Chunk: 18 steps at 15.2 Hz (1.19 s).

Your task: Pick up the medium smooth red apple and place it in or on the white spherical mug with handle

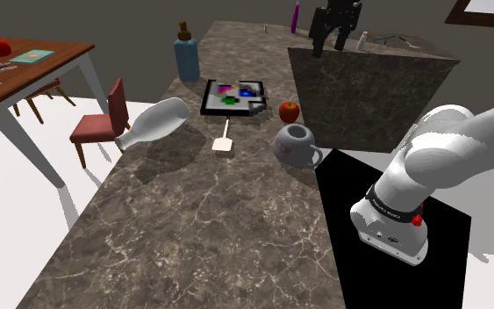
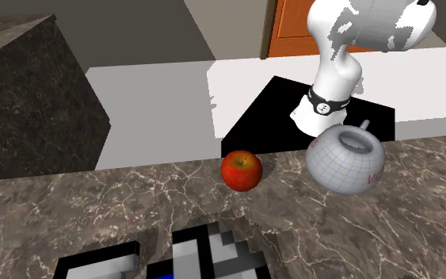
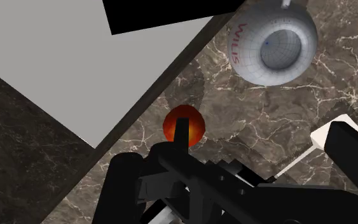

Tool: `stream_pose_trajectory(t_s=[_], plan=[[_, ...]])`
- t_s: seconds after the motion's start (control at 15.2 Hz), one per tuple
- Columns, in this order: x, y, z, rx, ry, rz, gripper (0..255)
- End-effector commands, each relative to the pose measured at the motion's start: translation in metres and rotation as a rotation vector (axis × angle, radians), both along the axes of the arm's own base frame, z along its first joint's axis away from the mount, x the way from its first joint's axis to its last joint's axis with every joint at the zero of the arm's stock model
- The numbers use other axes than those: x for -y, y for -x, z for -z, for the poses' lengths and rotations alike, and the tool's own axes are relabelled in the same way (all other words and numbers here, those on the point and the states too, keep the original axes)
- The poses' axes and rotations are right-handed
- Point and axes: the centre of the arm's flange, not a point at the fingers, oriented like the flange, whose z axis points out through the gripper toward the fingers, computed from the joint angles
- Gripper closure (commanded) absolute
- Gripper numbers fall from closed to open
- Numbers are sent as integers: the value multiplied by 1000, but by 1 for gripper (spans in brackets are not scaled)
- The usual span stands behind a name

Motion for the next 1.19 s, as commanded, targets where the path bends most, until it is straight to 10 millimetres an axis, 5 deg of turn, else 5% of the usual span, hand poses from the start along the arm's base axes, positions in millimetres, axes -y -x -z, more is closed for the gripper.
stream_pose_trajectory(t_s=[0.0, 1.12], plan=[[0, 0, 0, 0, 0, 0, 0], [84, -126, 194, -208, -70, 142, 0]])
